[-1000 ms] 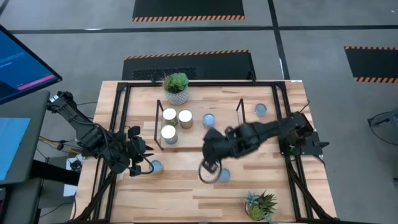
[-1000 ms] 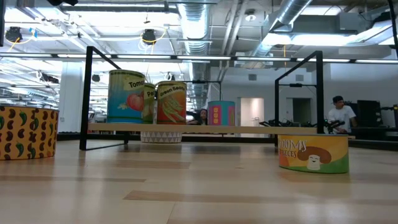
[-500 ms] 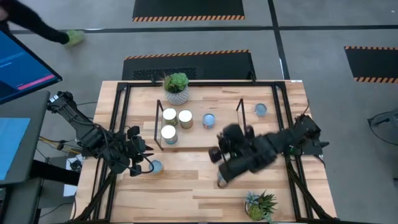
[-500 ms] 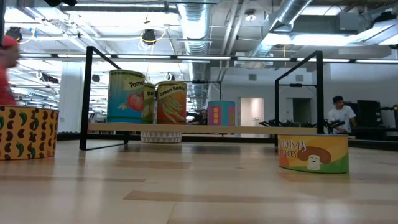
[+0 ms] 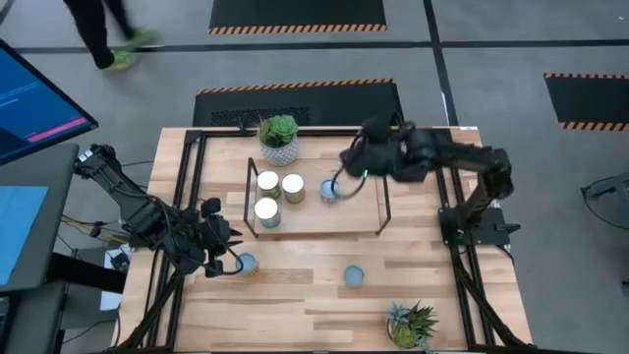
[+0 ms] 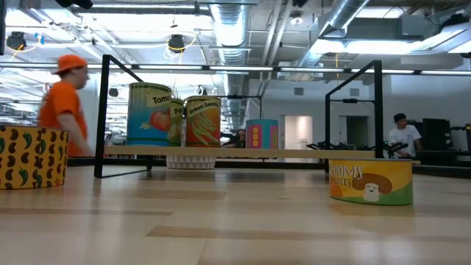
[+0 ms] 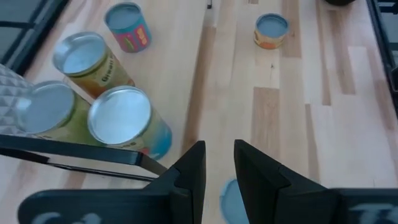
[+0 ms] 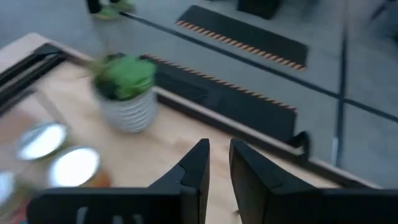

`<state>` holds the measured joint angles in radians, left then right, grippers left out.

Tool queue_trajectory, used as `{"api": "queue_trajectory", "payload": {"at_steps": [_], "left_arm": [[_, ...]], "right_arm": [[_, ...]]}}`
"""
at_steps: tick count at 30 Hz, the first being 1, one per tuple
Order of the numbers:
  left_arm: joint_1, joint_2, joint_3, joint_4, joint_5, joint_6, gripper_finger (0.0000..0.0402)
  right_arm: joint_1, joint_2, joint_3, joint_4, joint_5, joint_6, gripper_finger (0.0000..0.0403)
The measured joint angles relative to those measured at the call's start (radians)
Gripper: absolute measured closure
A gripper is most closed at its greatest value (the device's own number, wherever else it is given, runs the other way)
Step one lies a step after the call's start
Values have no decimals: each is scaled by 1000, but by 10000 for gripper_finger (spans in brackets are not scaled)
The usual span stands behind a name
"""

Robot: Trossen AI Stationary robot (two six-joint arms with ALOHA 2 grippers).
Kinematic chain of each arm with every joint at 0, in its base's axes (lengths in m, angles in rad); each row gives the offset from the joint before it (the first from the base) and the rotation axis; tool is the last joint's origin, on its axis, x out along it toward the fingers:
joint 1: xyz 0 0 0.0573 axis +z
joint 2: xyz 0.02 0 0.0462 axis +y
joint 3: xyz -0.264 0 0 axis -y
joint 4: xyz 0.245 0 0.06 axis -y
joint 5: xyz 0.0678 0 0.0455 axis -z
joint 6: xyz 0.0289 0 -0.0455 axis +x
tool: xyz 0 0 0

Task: Pick and place cans onto a shelf
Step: Put the canned salmon on the shelf

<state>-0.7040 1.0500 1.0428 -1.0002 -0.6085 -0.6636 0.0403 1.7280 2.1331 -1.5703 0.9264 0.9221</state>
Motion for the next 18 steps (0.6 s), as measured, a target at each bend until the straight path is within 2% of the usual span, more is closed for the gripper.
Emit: {"api": "queue_trajectory", "payload": {"at_steps": [3,7,9,13,18], "left_arm": [[0,0,0,-7,-51,-11,329],[0,0,0,-6,-147,-68,329],[0,0,0,-6,-181,-115,329],[1,0,0,-9,-222,-161,329],[47,-1,0,-14,-252,-212,329]], "right_arm": [[-96,-24,-57,0,-20,-40,316],[-229,-28,-188,-2,-112,-126,316],[-304,-32,-257,-1,-193,-202,316],[-440,-44,-375,-3,-336,-303,316],[-567,-95,-492,-2,-396,-367,316]]}}
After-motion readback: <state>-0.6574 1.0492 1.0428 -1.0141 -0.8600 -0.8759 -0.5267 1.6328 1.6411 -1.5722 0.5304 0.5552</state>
